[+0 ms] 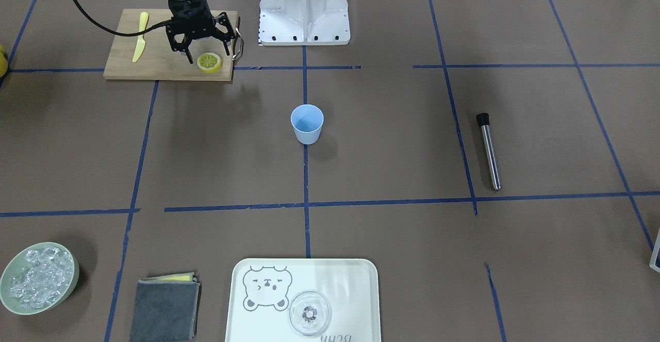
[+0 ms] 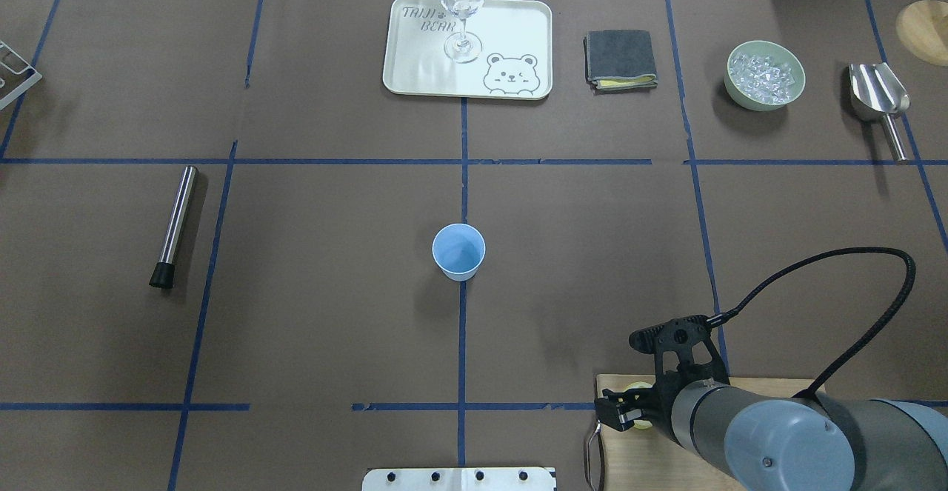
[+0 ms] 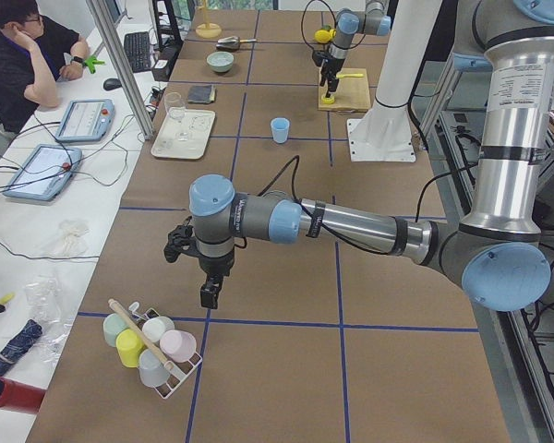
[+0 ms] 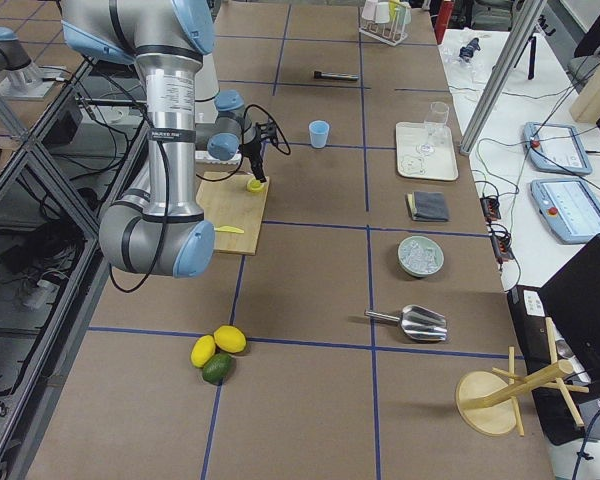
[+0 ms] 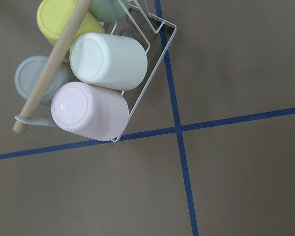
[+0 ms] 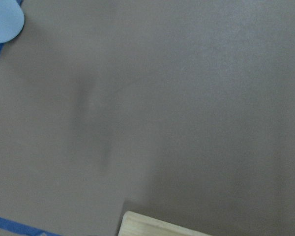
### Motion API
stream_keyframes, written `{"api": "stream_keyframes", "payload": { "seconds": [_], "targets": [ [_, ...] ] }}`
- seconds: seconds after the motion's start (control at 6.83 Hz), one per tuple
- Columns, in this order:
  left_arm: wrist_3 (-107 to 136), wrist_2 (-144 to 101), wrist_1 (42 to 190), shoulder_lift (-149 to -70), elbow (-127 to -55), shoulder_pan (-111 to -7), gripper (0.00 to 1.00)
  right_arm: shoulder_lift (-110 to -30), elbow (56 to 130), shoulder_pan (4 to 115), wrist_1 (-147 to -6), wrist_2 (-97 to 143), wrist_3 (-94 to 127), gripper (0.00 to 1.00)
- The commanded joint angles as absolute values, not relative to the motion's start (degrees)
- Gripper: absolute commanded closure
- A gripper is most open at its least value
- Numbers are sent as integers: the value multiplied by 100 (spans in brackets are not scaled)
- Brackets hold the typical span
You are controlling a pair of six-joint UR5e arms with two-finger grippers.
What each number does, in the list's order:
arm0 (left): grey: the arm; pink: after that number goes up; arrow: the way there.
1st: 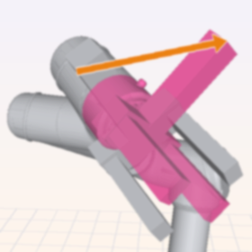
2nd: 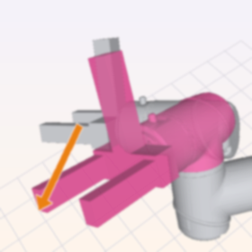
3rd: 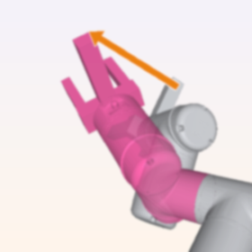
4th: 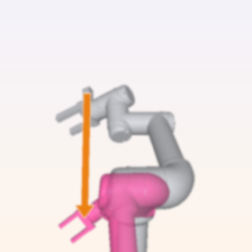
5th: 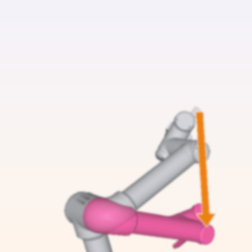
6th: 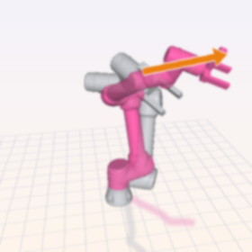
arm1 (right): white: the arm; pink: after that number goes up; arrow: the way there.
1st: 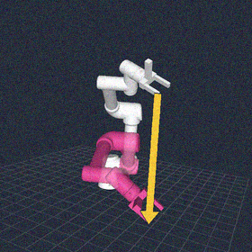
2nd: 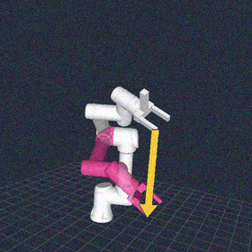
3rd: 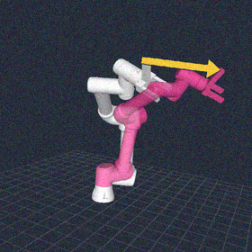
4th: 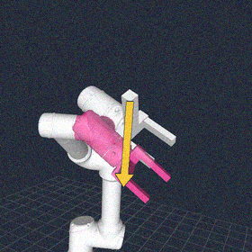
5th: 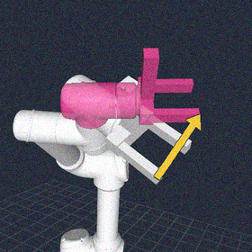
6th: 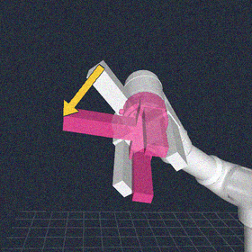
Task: Squeeze lemon into cup
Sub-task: 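Move the right gripper down to the lemon slice on the cutting board, then close the right gripper on the lemon slice and lift it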
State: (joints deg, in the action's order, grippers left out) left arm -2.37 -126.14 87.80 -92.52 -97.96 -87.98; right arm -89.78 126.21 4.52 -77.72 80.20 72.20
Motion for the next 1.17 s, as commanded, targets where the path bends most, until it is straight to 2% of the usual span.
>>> {"api": "stream_keyframes", "payload": {
  "seconds": [0.0, 0.44, 0.73, 1.03],
  "targets": [
    [-237, -12621, 8780, -9246, -9800, -8798, 0, -9044, 12525, 281, -7778, 7884, 7304, 1],
    [-237, -12612, 8789, -9264, -9809, -8798, 0, -9035, 12340, 281, -7770, 7884, 7304, 2],
    [-237, -12621, 8789, -9264, -9809, -8798, 0, -9035, 12331, 281, -7770, 7901, 7304, 11],
    [-237, -12621, 8780, -9255, -9809, -8798, 0, -8992, 12322, 273, -7770, 7910, 7304, 13]
  ]
}}
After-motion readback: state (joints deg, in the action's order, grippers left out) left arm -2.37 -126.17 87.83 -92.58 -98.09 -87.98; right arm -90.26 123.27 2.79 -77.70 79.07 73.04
